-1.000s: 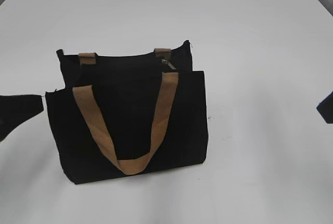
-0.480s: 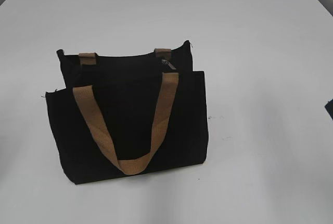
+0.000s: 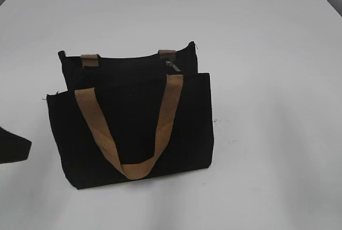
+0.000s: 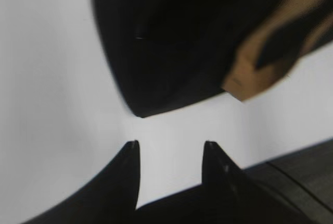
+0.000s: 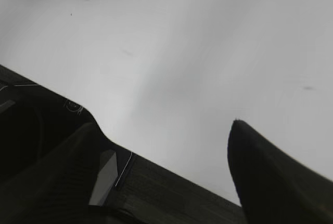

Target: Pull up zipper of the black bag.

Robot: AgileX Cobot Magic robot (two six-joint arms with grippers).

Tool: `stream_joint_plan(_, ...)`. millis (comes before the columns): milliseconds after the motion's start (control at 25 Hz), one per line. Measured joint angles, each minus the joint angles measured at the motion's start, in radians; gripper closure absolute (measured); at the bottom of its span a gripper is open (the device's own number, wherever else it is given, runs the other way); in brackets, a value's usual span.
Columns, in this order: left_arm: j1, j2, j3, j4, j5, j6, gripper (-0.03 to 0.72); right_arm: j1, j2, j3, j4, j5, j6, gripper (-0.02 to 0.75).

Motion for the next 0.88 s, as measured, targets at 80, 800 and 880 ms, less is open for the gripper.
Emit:
stream_joint_plan(80,-0.018,-0.077,-0.026,-0.022,0.088,0.077,0.388,0.000,-0.064,0.056,0.000,0.011,0.011,0.146)
stream_joint_plan(800,-0.023,-0.929,-0.009,0.165,0.499,0.116,0.395,0.000,-0.836,0.329,-0.002,0.085,0.050,0.146)
stream_joint_plan(880,-0.023,-0.917,-0.008,0.165,0.490,0.116,0.395,0.000,-0.877,0.333,-0.007,0.086,0.050,0.146)
